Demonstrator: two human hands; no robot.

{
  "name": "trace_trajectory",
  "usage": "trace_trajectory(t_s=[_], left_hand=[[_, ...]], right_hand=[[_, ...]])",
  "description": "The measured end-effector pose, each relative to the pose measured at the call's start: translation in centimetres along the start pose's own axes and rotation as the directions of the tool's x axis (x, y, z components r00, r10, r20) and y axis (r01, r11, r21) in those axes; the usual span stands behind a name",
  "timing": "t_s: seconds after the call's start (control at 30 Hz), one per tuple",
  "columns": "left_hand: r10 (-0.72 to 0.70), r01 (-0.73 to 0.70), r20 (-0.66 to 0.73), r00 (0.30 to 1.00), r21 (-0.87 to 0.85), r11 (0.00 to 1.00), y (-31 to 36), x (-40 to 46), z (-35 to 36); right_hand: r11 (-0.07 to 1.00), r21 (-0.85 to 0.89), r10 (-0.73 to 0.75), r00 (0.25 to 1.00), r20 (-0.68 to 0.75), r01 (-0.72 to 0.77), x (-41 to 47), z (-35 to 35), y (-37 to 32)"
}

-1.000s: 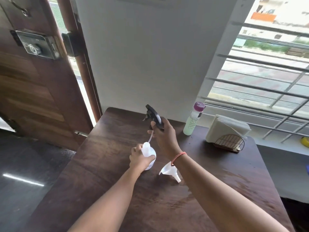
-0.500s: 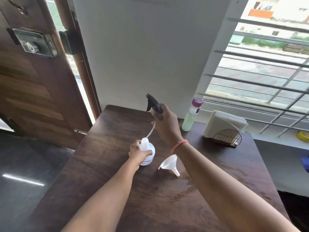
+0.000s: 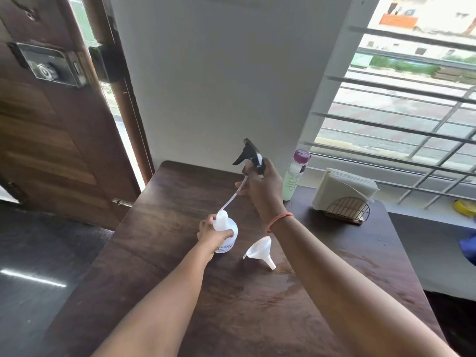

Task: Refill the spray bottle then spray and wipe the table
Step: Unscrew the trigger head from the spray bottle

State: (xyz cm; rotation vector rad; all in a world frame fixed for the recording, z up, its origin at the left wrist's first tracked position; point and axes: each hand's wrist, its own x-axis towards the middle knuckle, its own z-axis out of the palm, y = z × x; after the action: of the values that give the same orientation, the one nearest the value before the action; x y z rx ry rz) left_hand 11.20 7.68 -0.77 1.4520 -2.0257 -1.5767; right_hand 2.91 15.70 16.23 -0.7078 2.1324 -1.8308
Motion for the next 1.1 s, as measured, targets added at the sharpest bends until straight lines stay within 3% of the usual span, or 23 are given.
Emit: trace_trajectory(t_s=[0.23,0.3,0.7,0.8,0.97,1.1], left_hand=[[-0.003,0.003,-0.014,1.000,0.008,1.000,0.1,0.2,0.0],[-0.004,0.004,-0.015,1.000,-0.002,1.000,0.0,0.2,0.0],[0.004,-0.004,0.002,1.000,0.014,1.000,-0.4,0.0,-0.1],[0.006,-0.006,0.029,1.000,-0.004,1.000,-0.3,0.4,-0.4],[0.014,-0.014,0.022,1.000,-0.004,1.000,-0.4,0.4,-0.6],[0.022,-0.021,-0.003,1.000,0.077,0.997,-0.2,0.5,-0.5]], right_hand=[[0.996,0.077,0.047,0.990,-0.130,-0.037,0.3,-0.8,0.6],[0.999,0.043,0.022,0.994,-0.110,-0.018,0.1,-0.9,0.5],[0.925,0.337,0.221,0.969,-0.110,-0.173,0.1,-2.2,1.7],[0.920,0.345,0.232,0.968,-0.100,-0.185,0.2,-2.8,1.8],[0.781,0.544,0.361,0.932,0.005,-0.306,0.2,-2.8,1.0],[0.789,0.547,0.345,0.938,-0.021,-0.278,0.4,-2.6,0.3]])
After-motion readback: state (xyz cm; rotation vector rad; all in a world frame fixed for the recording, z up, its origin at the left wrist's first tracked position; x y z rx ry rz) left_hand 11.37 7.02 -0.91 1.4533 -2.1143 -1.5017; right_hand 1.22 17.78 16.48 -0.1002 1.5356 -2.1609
